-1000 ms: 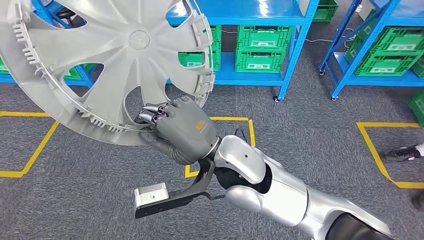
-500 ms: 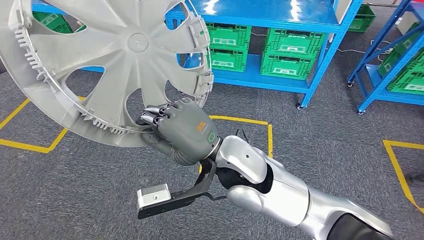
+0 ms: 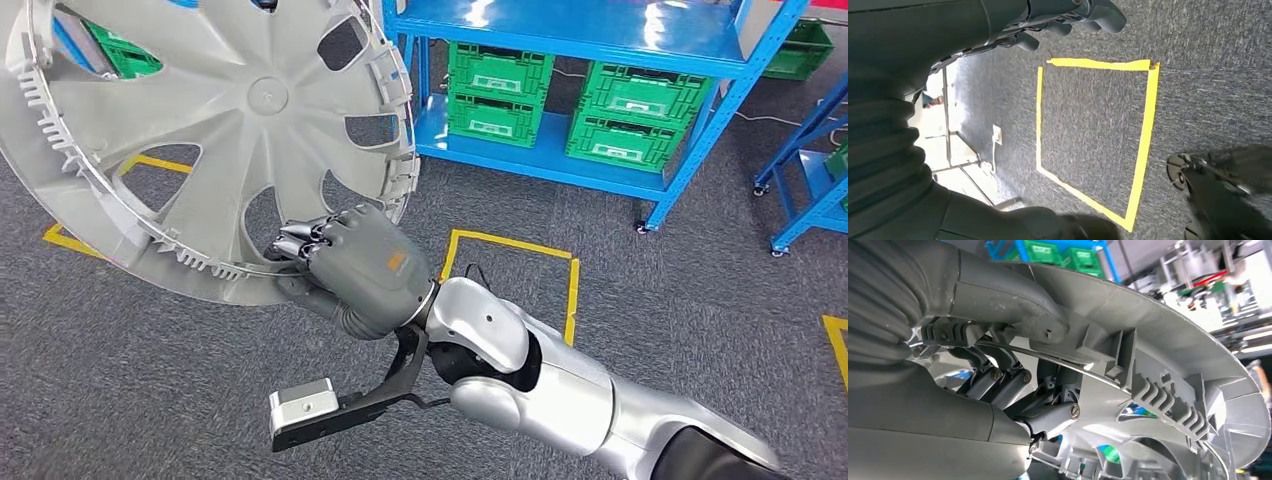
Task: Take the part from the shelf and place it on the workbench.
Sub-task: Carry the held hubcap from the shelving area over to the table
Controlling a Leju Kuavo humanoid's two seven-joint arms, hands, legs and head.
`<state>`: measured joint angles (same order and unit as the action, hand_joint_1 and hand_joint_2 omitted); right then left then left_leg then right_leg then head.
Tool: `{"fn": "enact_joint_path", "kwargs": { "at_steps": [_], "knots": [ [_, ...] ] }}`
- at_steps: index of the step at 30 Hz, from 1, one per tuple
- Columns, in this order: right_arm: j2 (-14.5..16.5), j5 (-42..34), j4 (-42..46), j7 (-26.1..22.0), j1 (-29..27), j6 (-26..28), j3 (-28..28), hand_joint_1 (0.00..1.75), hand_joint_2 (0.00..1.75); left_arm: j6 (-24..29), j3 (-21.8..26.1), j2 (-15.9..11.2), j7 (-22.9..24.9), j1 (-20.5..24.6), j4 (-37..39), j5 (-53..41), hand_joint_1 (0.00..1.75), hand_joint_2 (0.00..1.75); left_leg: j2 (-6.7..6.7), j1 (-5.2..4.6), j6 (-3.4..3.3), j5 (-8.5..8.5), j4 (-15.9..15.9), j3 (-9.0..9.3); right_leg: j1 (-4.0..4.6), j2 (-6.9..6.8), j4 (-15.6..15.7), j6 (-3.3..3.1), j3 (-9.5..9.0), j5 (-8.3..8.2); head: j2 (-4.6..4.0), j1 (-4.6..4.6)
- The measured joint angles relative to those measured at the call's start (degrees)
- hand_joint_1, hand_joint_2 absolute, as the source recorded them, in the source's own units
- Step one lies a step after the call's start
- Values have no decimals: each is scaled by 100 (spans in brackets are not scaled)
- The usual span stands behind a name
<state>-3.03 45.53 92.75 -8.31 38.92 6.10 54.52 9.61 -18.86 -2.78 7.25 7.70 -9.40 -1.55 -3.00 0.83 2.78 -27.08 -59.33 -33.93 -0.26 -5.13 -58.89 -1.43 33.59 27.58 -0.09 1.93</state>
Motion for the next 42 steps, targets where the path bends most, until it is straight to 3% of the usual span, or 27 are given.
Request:
{"fn": "enact_joint_path", "kwargs": {
  "at_steps": [1,3,5,6,8,10,11,12,14,16,18,19,21,23,25,26,28,30,32,34,36,38,40,41,42],
  "knots": [
    [-2,4,13,-4,0,1,3,175,175,0,0,1,-17,1,-2,1,0,175,-26,-15,-38,12,106,47,13,-44,-4,33,-2,3,0,-4],
    [-8,14,33,-11,-1,3,9,175,175,-1,0,-1,-36,-16,-2,0,0,175,88,-29,-110,39,105,23,19,-132,5,101,-12,1,0,-11],
    [-20,17,51,-8,-3,7,14,175,175,-3,0,4,-40,-40,-1,-2,0,175,199,-10,-183,83,132,8,-5,-5,-109,169,21,102,0,-16],
    [-36,18,58,-6,-9,9,15,175,175,-5,0,7,-40,-42,-2,-4,0,175,251,3,-220,107,146,0,-18,139,-316,197,109,240,0,-21],
    [-81,20,66,-11,-43,10,16,175,175,-9,0,9,-40,-35,-2,-8,0,175,362,7,-265,135,147,-42,-31,414,-1037,222,438,624,0,-30],
    [-121,23,67,-14,-97,8,20,175,175,-10,0,9,-39,-39,-2,-13,0,175,500,1,-276,149,129,-79,-28,483,-1615,224,714,809,0,-33],
    [-131,29,67,-8,-115,3,22,175,175,-10,0,10,-37,-47,-2,-14,0,175,576,0,-272,152,112,-93,-29,493,-1603,218,706,736,0,-34],
    [-137,39,68,2,-124,-3,23,175,175,-14,0,13,-32,-53,-2,-15,0,175,654,2,-263,155,92,-102,-34,517,-1363,208,585,569,0,-35],
    [-141,67,81,13,-127,-17,23,175,175,-23,0,19,-23,-49,-4,-16,0,175,802,3,-221,153,41,-132,-55,696,-587,188,199,229,0,-34],
    [-141,96,104,8,-129,-33,23,175,175,-35,0,19,-15,-32,-6,-19,0,175,915,2,-144,160,9,-181,-63,835,-166,156,10,119,0,-31],
    [-137,132,120,15,-131,-58,22,175,175,-43,0,7,-8,-34,-4,-26,0,175,1011,17,-55,194,37,-224,-46,771,-129,89,10,109,0,-31],
    [-134,150,124,22,-132,-71,22,175,175,-45,0,1,-8,-42,-3,-30,0,175,1000,23,-21,201,40,-239,-44,713,-110,45,3,90,0,-29],
    [-129,174,132,33,-134,-88,19,175,175,-46,0,-5,-15,-45,-2,-37,0,175,765,9,28,66,-165,-355,-57,590,-62,-39,-11,54,0,-3],
    [-128,203,140,31,-146,-92,17,175,175,-47,0,3,-22,-26,-4,-43,0,175,453,1,65,-291,-815,-646,-44,458,-48,-83,-8,50,0,25],
    [-128,234,143,29,-170,-92,16,175,175,-49,0,5,-23,-14,-4,-46,0,175,353,9,92,-540,-1448,-914,-29,308,-49,-95,-4,56,0,25],
    [-128,243,143,30,-181,-92,16,175,175,-51,0,6,-21,-16,-4,-42,0,175,337,10,95,-519,-1501,-916,-26,238,-50,-96,-5,58,0,25],
    [-127,249,147,34,-188,-94,16,175,175,-57,0,1,-19,-19,-4,-31,0,175,244,6,77,-234,-975,-593,-23,106,-51,-85,-14,65,0,25],
    [-122,255,155,34,-185,-99,16,175,175,-61,0,-6,-21,-1,-8,-20,0,175,-24,-32,9,0,-226,-176,5,-12,-56,-48,-30,84,0,22],
    [-111,259,163,27,-175,-107,16,175,175,-62,0,-9,-23,20,-10,-9,0,175,-132,-74,-74,52,62,-40,34,-121,-57,11,-41,96,0,16],
    [-94,260,169,25,-161,-113,16,175,175,-60,0,-13,-25,16,-8,5,0,175,17,-69,-144,91,79,-56,33,-209,-49,76,-58,111,0,14],
    [-81,258,173,29,-148,-117,16,175,175,-50,0,-8,-39,11,-7,27,0,175,152,-40,-221,137,123,-51,8,-7,-227,134,-3,253,0,9],
    [-81,258,177,26,-139,-125,15,175,175,-31,1,0,-57,29,-9,44,0,175,290,-24,-273,167,143,-61,-16,346,-859,164,285,595,0,-3],
    [-84,262,178,24,-139,-145,17,175,175,-16,2,0,-64,48,-11,47,0,175,445,-25,-288,175,131,-82,-18,479,-1575,174,647,858,0,-11],
    [-84,264,178,28,-139,-163,18,175,175,-13,2,1,-63,47,-10,49,0,175,528,-24,-288,175,121,-88,-19,494,-1701,174,723,841,0,-12],
    [-84,265,178,34,-136,-180,19,175,175,-12,2,3,-60,44,-10,50,0,175,614,-22,-283,174,105,-90,-24,507,-1580,170,681,703,0,-13]
  ]
}}
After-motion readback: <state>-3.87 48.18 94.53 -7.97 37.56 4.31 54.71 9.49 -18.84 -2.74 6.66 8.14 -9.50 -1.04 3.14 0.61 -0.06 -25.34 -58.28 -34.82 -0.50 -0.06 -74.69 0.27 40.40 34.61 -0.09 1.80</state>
